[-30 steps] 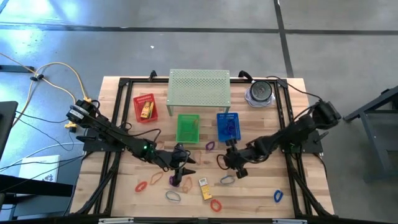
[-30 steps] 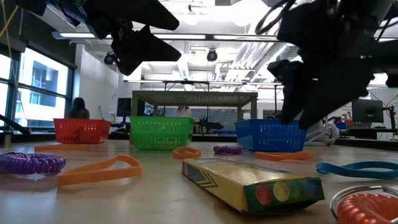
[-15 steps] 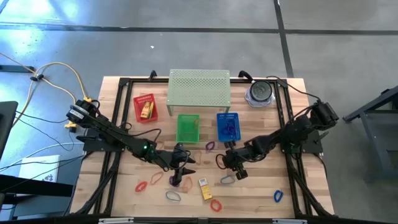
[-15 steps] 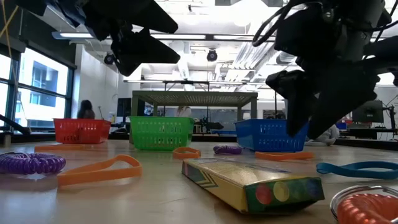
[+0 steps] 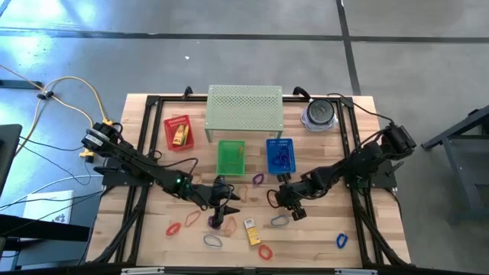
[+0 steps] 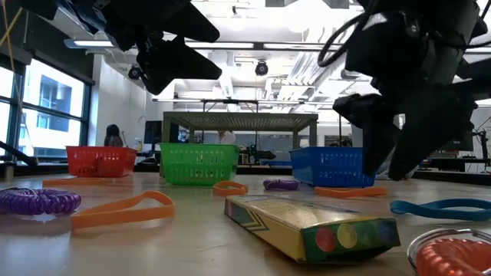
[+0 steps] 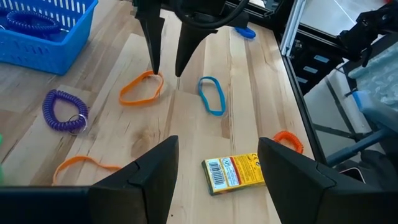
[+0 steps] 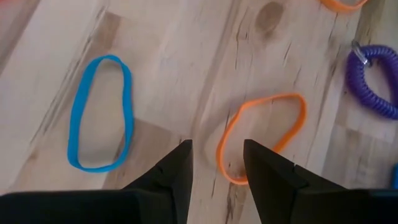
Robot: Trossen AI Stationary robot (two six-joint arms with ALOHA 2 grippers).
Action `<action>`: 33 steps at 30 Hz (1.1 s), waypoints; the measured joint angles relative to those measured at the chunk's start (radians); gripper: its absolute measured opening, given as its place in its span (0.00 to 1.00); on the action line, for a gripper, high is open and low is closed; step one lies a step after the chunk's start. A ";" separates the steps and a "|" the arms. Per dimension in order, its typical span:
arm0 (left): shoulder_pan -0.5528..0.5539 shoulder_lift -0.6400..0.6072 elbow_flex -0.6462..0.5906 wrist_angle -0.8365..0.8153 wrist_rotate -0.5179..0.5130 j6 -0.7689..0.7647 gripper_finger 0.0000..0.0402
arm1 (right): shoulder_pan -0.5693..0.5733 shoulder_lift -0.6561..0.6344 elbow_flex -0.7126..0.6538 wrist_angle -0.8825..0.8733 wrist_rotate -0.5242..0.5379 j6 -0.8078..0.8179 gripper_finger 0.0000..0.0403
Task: Pick & Place Office Desk Supplies
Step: Put the orange rubber band into the green bin
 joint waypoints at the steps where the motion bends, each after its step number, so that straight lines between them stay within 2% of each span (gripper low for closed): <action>1: 0.000 0.000 0.000 0.000 0.000 0.000 0.53 | 0.000 0.000 -0.006 0.003 0.001 0.000 0.32; 26: -0.003 0.000 0.000 0.000 0.000 -0.045 0.53 | 0.001 0.000 -0.016 0.074 0.004 -0.027 0.32; 33: 0.007 0.000 0.000 0.000 0.000 -0.038 0.53 | 0.005 0.048 -0.014 0.102 -0.027 -0.052 0.32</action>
